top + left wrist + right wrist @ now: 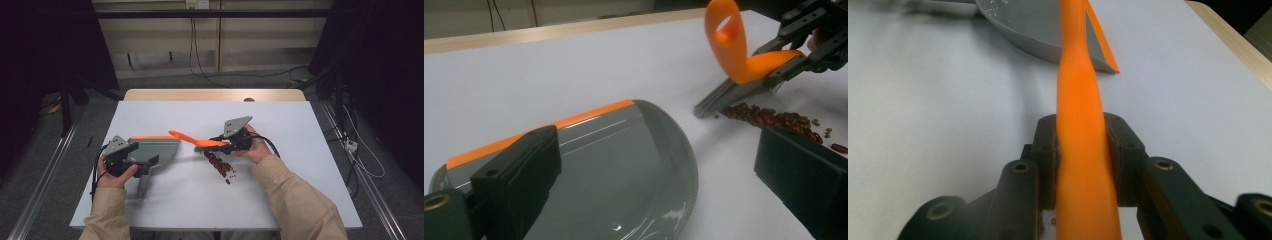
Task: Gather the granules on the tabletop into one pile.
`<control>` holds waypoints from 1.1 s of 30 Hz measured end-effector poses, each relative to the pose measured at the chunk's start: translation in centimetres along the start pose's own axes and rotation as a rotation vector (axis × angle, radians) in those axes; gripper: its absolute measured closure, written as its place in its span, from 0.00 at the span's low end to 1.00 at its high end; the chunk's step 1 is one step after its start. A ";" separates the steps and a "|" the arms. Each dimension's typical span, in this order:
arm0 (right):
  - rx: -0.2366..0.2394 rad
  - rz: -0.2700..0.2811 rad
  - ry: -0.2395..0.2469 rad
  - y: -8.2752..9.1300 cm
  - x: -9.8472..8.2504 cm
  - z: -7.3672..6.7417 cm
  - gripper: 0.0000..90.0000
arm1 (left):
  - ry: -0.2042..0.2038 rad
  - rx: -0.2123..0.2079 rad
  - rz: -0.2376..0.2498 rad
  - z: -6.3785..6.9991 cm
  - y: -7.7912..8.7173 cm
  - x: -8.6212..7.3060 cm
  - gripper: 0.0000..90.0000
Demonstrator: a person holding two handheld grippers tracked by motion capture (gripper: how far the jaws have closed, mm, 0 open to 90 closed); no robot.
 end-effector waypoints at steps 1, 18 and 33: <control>0.012 0.001 0.003 0.1 0.0 -0.2 0.79 | 0.000 0.000 0.000 0.0 0.0 0.0 0.05; 0.033 -0.014 0.012 1.0 -0.1 -2.8 0.79 | -0.001 -0.003 0.005 0.2 0.0 0.1 0.05; 0.014 0.000 -0.010 1.4 -0.1 -4.4 0.79 | -0.007 -0.005 0.005 0.4 0.0 0.1 0.05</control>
Point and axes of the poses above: each handheld gripper's, and its own axes: y roughly backward along the jaws, x roughly out of its top, z roughly to its right, the point moved 5 cm from there along -y, roughly forward along the jaws, and after that the axes turned 4 degrees about -z, right-handed, at the moved point
